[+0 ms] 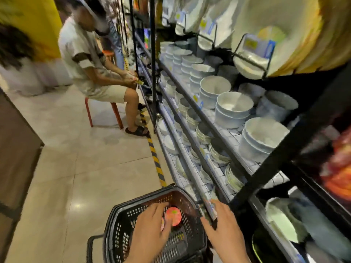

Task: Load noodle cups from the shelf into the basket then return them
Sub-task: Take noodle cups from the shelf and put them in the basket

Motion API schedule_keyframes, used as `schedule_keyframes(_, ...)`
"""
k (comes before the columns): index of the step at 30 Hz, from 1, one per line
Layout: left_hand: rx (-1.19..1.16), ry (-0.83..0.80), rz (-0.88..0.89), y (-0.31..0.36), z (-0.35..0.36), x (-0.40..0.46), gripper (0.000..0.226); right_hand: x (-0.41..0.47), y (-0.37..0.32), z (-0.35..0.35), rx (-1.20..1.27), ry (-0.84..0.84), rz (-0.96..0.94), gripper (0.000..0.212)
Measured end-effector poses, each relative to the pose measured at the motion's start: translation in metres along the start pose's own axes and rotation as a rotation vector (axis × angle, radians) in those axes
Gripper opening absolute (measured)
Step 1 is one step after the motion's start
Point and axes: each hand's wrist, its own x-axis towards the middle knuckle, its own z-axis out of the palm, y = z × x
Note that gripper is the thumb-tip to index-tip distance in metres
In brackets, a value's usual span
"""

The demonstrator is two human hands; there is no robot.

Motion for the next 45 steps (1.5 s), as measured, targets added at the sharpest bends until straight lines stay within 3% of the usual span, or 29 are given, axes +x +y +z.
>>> schedule_keyframes(5,-0.021,-0.172,0.215,0.020,-0.005,-0.015,0.050,-0.075,0.002,0.000,0.030,0.191,0.248,0.053)
schedule_keyframes(8,-0.079,-0.171,0.406,0.039,0.001,-0.025,0.049,-0.130,0.007,0.000,0.058,0.306,0.435,0.056)
schedule_keyframes(11,-0.171,-0.331,0.562,0.072,-0.005,-0.048,0.049,-0.190,0.012,-0.003,0.099,0.395,0.564,0.055)
schedule_keyframes(14,-0.200,-0.304,0.737,0.105,0.000,-0.075,0.039,-0.250,0.019,-0.007,0.111,0.490,0.664,0.053)
schedule_keyframes(16,-0.150,-0.360,0.818,0.131,0.003,-0.089,0.039,-0.287,0.026,-0.007,0.115,0.563,0.717,0.053)
schedule_keyframes(25,-0.319,-0.426,1.080,0.253,0.025,-0.183,0.048,-0.426,0.066,-0.024,0.103,0.839,0.916,0.054)
schedule_keyframes(29,-0.321,-0.402,1.106,0.312,0.039,-0.225,0.046,-0.482,0.100,-0.046,0.071,0.931,0.949,0.056)
schedule_keyframes(36,-0.514,-0.374,0.974,0.433,0.073,-0.275,0.049,-0.551,0.175,-0.124,0.110,1.070,0.900,0.066)
schedule_keyframes(45,-0.649,-0.353,0.666,0.544,0.094,-0.278,0.088,-0.565,0.246,-0.205,0.305,1.175,0.799,0.096)
